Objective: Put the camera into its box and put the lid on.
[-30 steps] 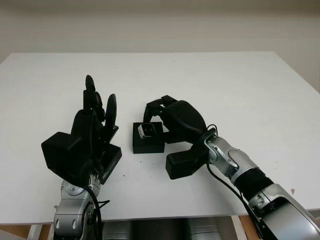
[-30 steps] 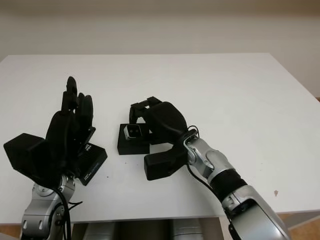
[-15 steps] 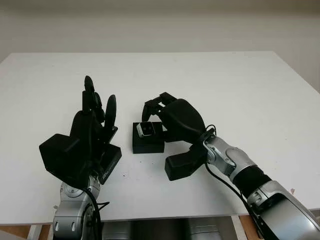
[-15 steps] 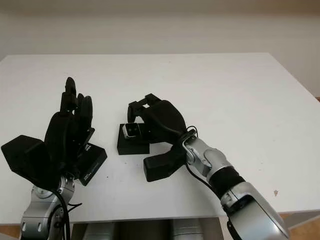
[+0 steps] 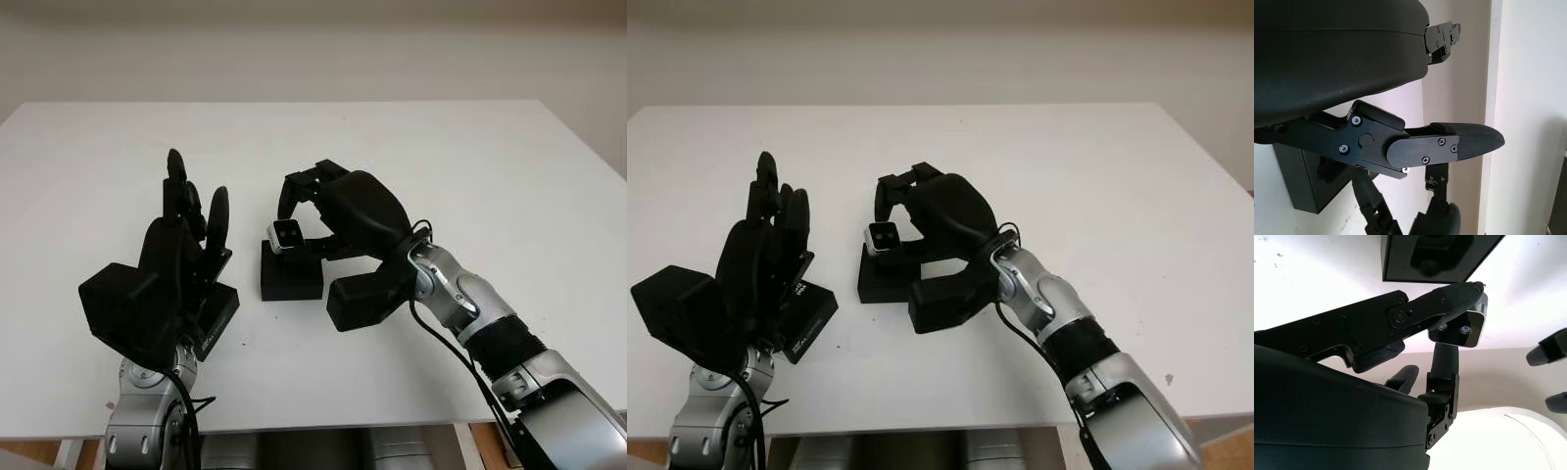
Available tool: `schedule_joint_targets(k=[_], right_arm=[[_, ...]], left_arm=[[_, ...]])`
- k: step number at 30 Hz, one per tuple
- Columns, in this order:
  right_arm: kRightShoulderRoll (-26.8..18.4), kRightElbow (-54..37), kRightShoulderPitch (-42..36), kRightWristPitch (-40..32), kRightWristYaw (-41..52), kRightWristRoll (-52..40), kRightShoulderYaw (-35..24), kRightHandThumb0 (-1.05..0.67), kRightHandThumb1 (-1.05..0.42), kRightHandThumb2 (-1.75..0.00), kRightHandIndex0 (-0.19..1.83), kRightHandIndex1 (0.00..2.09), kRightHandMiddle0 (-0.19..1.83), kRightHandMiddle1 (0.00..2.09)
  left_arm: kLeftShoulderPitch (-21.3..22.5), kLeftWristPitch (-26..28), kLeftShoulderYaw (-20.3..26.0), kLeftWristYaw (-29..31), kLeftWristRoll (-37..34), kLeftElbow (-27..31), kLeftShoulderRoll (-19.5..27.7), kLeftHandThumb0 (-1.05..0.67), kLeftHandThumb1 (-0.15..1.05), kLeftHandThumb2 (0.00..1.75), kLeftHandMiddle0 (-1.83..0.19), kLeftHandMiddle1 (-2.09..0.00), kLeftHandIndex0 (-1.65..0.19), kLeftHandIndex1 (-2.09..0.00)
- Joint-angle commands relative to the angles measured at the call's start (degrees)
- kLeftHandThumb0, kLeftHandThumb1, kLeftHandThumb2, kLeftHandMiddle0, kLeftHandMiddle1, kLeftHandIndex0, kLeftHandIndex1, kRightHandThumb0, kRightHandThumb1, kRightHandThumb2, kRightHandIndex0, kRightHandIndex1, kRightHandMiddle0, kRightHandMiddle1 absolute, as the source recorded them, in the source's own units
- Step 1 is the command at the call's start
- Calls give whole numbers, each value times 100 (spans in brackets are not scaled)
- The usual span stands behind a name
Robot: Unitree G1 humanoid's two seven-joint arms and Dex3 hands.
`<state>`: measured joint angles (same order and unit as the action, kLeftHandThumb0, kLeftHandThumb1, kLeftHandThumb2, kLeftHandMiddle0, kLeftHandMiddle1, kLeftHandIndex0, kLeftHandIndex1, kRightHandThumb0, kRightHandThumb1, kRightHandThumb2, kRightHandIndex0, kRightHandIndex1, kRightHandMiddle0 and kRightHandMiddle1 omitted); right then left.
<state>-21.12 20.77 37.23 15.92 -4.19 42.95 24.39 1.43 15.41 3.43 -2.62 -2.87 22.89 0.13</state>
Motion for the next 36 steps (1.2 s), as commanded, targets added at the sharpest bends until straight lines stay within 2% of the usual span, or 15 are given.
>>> schedule_joint_targets(k=[1, 9, 16, 18, 25, 36], right_arm=[[-36, -420, -143, -214, 245, -51, -96, -43, -105, -7, 33, 39, 39, 160], [-1, -1449, -426, -1037, 1024, 128, -159, -43, -105, -8, 42, 29, 42, 163], [102, -1857, -640, -1707, 1183, 628, -30, -41, -105, -12, 54, 18, 38, 204], [169, -1904, -717, -1879, 1110, 828, 22, -41, -105, -11, 57, 18, 41, 208], [355, -1948, -880, -2155, 891, 1117, 41, -39, -105, -10, 61, 18, 41, 209], [463, -1755, -952, -2238, 753, 1071, 59, -40, -105, -12, 55, 13, 37, 209]], left_arm=[[32, -3, -19, 0, -22, 83, -20, -82, 105, 49, 19, 0, 19, 0], [82, -39, -32, 53, -64, 43, -28, -80, 105, 51, 19, 0, 19, 0], [138, -47, -61, 56, -49, 5, -35, -81, 105, 51, 19, 0, 19, 0], [147, -57, -65, 61, -52, -11, -38, -80, 105, 51, 19, 0, 19, 0], [160, -44, -82, 13, -40, -26, -86, -82, 105, 50, 19, 0, 19, 0], [189, -113, -67, -10, -45, -115, -115, -82, 105, 49, 19, 0, 19, 0]])
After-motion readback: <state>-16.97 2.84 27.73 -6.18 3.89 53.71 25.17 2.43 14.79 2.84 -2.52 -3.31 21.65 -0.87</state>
